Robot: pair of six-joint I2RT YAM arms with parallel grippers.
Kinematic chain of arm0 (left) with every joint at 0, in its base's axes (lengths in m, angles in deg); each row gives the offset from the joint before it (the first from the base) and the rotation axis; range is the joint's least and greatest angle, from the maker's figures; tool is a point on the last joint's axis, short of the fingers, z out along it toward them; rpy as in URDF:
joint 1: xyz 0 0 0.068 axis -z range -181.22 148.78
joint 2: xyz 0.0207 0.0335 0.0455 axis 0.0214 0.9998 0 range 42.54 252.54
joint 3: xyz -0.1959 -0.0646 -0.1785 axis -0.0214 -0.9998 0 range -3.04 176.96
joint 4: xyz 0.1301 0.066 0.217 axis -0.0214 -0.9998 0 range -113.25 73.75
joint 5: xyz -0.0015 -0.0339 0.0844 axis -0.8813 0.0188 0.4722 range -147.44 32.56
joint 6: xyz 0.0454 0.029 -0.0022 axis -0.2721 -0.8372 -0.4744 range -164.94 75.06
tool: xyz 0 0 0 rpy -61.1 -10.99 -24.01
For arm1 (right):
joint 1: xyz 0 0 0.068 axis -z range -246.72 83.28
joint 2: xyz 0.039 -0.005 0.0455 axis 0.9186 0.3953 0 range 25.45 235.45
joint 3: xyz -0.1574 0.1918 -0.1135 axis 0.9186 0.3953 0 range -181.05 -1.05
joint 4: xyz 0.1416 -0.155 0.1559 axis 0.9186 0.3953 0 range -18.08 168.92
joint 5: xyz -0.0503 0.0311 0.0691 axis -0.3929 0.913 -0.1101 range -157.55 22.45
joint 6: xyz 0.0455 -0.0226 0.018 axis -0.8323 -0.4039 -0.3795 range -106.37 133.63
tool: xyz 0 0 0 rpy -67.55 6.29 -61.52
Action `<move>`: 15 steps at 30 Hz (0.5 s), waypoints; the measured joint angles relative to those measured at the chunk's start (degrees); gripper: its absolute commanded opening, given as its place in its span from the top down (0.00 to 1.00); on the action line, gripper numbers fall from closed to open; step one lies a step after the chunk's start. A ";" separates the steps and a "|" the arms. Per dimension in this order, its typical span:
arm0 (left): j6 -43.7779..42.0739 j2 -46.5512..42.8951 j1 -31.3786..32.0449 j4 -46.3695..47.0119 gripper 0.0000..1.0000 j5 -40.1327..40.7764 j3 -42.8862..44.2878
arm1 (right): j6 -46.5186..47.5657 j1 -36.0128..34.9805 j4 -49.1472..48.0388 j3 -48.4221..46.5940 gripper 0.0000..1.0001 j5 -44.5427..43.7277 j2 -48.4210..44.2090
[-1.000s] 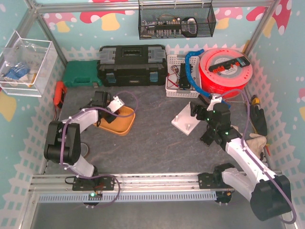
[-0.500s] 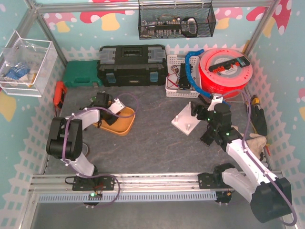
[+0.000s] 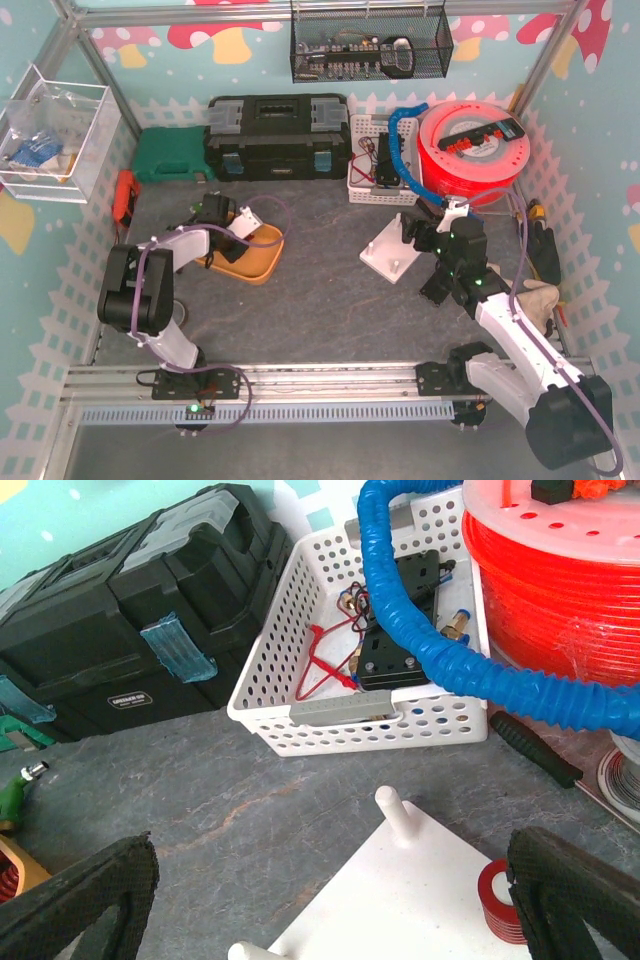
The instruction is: Install the large spring
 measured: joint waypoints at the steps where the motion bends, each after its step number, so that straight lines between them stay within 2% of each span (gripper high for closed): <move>1: 0.22 -0.02 0.00 0.02 0.82 -0.02 0.00 | 0.00 0.00 0.00 0.00 0.06 0.00 0.00; 8: 1.09 -2.47 0.50 -2.10 0.89 -1.55 -0.07 | 0.00 0.00 0.15 0.00 0.06 0.00 -0.13; 15: 4.46 -13.57 1.44 -2.99 0.91 -5.22 -0.52 | 0.02 0.00 0.20 0.00 0.06 0.42 -0.39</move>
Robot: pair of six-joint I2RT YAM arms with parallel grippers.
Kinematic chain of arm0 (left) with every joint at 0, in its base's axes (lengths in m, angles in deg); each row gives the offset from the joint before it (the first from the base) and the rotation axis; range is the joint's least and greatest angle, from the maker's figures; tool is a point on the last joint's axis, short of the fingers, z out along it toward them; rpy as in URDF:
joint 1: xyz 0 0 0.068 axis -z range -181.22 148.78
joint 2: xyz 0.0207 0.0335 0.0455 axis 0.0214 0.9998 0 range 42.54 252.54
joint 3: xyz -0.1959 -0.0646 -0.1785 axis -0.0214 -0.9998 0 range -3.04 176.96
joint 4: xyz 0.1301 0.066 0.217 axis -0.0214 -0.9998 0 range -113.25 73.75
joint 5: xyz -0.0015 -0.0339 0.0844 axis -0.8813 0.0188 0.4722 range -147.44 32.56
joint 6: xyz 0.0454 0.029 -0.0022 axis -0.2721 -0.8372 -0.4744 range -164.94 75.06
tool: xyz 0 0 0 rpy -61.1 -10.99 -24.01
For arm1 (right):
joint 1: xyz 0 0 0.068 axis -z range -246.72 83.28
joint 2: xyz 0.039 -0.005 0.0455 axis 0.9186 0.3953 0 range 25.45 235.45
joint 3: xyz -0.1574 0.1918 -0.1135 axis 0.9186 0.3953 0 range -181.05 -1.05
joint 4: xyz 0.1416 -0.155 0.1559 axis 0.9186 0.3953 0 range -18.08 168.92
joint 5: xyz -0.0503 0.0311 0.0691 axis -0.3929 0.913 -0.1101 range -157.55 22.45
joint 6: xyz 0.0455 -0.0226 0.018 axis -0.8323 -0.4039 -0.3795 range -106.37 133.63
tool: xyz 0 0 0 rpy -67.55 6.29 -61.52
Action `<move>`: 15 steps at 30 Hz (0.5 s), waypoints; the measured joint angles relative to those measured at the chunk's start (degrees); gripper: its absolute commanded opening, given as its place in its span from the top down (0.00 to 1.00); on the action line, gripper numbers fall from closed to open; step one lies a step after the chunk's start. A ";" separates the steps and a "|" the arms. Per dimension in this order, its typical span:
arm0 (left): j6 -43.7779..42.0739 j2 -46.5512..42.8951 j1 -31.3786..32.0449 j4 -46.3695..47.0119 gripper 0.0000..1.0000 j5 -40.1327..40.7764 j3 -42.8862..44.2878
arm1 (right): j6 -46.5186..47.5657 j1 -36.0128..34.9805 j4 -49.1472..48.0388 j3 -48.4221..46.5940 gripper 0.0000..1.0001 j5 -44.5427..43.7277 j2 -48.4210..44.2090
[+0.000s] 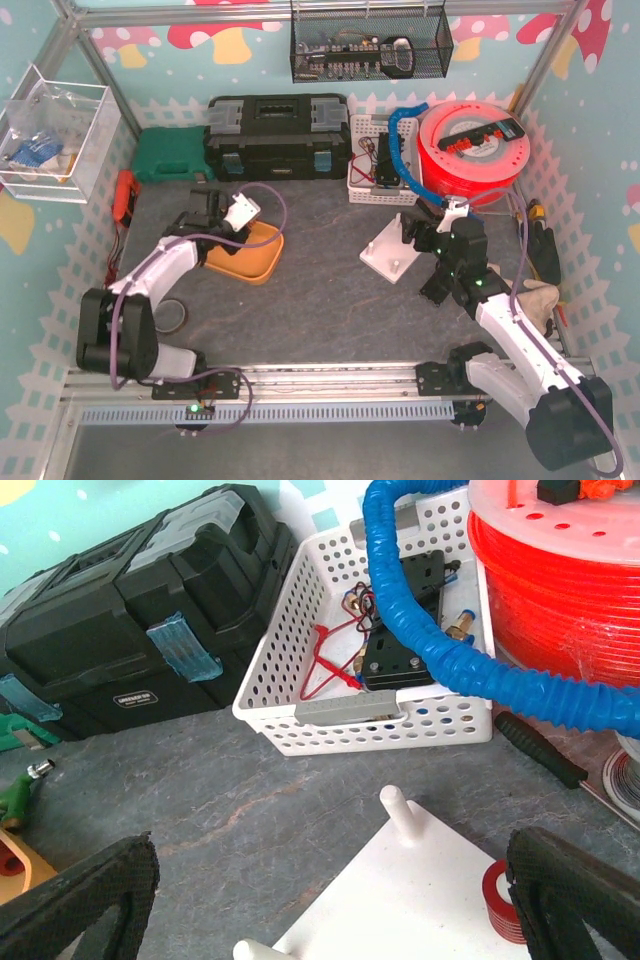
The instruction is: Install the large spring
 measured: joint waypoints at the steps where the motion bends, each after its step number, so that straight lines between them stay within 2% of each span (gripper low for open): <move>1: 0.66 -1.73 0.13 -0.02 0.91 -0.44 -0.04 | 0.00 0.00 0.00 0.00 0.06 0.09 0.00; 7: 8.90 -9.35 2.80 2.56 0.93 -3.48 -0.96 | 0.07 0.00 -0.11 0.00 0.07 1.62 0.20; 11: 17.55 -15.34 6.34 10.58 0.94 -4.42 -5.77 | 0.37 0.00 -0.63 0.00 0.09 4.37 0.94; 15: 23.93 -20.15 12.04 22.80 0.94 -5.29 -12.66 | 0.66 0.00 -2.27 -0.02 0.12 10.14 2.95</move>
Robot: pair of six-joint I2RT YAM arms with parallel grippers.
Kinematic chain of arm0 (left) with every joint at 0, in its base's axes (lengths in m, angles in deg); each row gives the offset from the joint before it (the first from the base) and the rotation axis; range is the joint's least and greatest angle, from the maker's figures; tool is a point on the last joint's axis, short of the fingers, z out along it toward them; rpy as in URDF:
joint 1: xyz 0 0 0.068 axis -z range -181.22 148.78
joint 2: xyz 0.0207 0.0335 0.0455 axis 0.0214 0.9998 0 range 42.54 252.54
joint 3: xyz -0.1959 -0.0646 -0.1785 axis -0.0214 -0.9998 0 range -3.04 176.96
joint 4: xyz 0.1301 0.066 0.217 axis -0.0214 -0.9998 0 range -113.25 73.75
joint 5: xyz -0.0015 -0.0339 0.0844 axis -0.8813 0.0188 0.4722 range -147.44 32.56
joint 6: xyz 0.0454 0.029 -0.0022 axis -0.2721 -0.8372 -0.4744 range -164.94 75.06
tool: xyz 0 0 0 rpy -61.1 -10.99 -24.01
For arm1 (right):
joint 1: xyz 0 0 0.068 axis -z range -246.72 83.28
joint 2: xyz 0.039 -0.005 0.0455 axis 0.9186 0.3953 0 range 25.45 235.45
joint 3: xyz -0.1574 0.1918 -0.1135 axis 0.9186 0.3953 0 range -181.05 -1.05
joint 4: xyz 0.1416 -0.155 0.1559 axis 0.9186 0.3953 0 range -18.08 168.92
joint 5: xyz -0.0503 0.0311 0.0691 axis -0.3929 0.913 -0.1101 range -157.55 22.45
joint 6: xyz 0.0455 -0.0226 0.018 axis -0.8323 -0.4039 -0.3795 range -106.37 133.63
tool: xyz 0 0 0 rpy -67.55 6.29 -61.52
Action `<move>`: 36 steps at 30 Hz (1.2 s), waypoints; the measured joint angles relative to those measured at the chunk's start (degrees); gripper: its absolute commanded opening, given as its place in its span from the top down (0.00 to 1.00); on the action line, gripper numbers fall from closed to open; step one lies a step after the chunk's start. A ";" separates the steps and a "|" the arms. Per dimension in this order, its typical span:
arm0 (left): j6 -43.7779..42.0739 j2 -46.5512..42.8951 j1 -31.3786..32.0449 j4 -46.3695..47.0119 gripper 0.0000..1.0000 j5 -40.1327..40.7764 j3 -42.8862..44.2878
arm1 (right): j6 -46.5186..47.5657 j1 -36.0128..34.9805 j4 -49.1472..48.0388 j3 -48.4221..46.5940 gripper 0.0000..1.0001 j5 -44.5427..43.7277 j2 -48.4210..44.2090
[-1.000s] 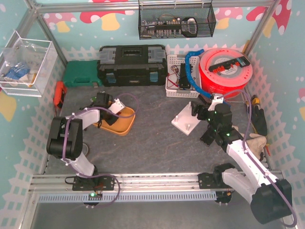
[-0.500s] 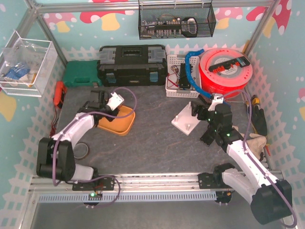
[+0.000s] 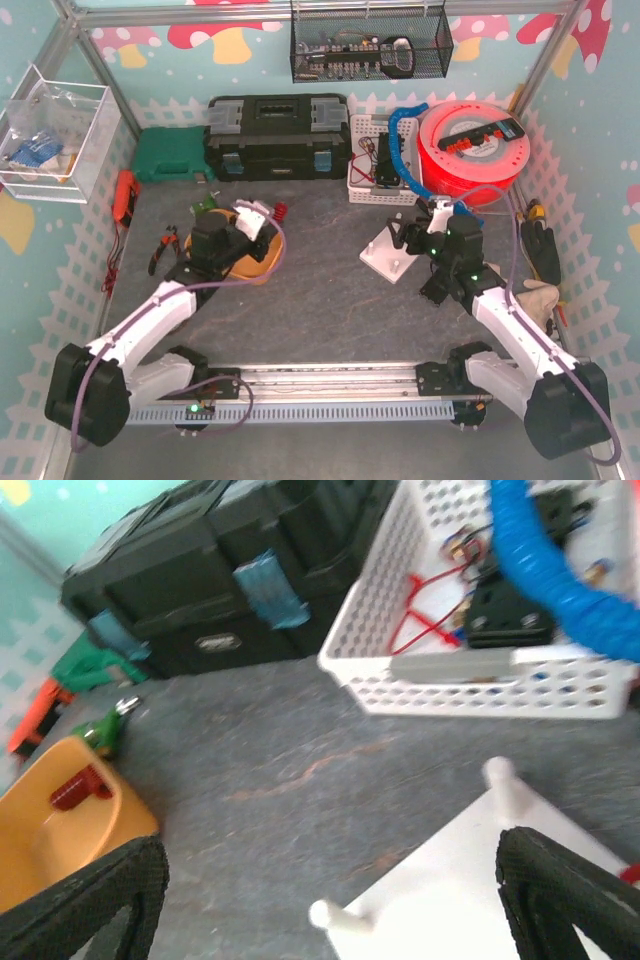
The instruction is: Install the large spring
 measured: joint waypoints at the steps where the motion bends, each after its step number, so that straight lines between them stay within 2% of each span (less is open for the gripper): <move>1: 1.07 -0.68 1.64 3.26 0.94 -0.15 -1.81 | 0.07 -0.02 -0.33 -0.04 0.13 1.77 0.74; 4: 3.19 -1.33 6.49 14.73 0.94 -0.26 -8.22 | 0.52 -0.90 -0.35 -1.01 0.17 7.26 3.69; 8: 3.98 0.35 10.43 28.37 0.95 -0.22 -15.34 | 1.97 -4.94 1.44 -4.52 0.19 11.72 6.54; 14: 3.56 6.08 13.07 42.93 0.97 -0.15 -19.30 | 3.21 -15.96 3.32 -10.67 0.23 13.31 8.02; 18: 3.08 8.50 15.30 51.17 0.97 0.24 -22.43 | 3.39 -19.71 3.87 -14.25 0.26 13.75 11.08; 21: 2.51 10.29 16.76 55.25 0.98 0.92 -24.09 | 3.41 -21.90 4.35 -15.87 0.22 13.55 13.33; 26: 1.66 14.05 17.27 60.67 0.98 1.36 -26.62 | 3.67 -25.92 5.44 -18.49 0.23 12.83 17.42; 36: 1.36 14.45 18.21 62.95 1.00 0.57 -27.54 | 5.18 -29.51 9.38 -21.66 0.32 10.73 22.93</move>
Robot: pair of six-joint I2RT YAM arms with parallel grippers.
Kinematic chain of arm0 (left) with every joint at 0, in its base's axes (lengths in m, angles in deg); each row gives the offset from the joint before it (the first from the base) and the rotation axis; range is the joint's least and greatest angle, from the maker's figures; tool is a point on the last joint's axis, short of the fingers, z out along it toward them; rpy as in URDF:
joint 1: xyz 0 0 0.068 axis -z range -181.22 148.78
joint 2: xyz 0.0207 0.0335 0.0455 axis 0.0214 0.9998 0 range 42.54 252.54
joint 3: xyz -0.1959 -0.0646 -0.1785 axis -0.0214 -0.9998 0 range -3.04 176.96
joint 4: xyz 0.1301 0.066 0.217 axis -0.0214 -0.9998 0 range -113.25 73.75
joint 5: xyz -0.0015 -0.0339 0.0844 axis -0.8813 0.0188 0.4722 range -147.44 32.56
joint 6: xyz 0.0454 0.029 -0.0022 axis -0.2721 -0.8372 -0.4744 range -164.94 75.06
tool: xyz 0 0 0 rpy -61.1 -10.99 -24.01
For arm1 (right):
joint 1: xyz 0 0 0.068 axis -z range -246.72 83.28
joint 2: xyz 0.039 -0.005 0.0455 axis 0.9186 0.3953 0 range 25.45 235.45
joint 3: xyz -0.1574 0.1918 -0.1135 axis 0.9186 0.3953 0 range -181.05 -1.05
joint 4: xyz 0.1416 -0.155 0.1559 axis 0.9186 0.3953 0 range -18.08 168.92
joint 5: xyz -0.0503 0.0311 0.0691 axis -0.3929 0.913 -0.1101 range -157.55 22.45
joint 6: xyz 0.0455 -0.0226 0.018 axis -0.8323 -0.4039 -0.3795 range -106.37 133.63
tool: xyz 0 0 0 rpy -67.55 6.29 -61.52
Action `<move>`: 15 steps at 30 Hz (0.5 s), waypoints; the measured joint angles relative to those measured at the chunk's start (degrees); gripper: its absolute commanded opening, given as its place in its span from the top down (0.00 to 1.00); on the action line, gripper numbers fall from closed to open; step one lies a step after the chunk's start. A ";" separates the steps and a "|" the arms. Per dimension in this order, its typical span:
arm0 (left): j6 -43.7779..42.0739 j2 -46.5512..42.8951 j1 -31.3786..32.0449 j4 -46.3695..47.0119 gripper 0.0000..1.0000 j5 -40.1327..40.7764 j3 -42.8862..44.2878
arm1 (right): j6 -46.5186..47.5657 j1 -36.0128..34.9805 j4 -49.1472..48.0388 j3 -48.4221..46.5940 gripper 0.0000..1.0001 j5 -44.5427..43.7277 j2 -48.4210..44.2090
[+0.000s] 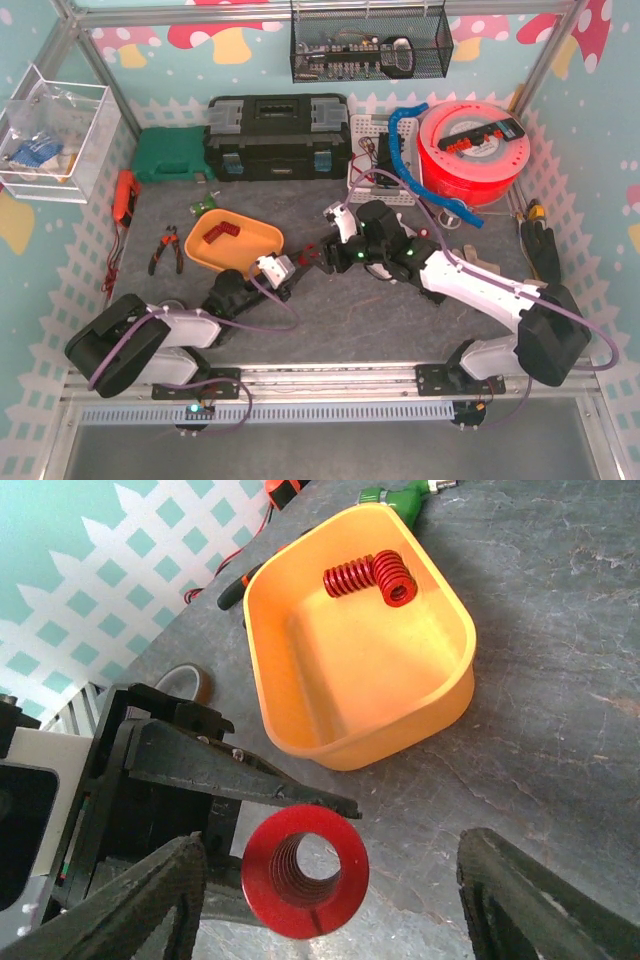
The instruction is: Install the large spring
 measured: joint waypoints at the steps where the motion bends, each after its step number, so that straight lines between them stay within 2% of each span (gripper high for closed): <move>1: 0.00 -0.04 0.04 0.02 1.00 -0.13 0.00 | 0.09 -0.09 0.11 -0.15 0.33 -0.07 0.15; 6: -0.04 -0.04 0.52 -0.02 1.00 -0.63 0.00 | 0.15 -0.39 0.35 -1.70 0.42 -0.04 1.36; 11: -0.09 -0.09 1.01 -0.04 1.00 -0.81 0.00 | 0.11 -1.16 0.42 -2.25 0.47 0.09 2.51; 13: -0.22 -0.22 1.05 -0.07 0.99 -0.76 0.00 | 0.11 -1.27 0.44 -2.25 0.51 0.15 2.95; 15: -0.24 -0.26 1.09 -0.07 0.98 -0.70 0.00 | 0.09 -1.27 0.52 -2.25 0.60 0.20 3.13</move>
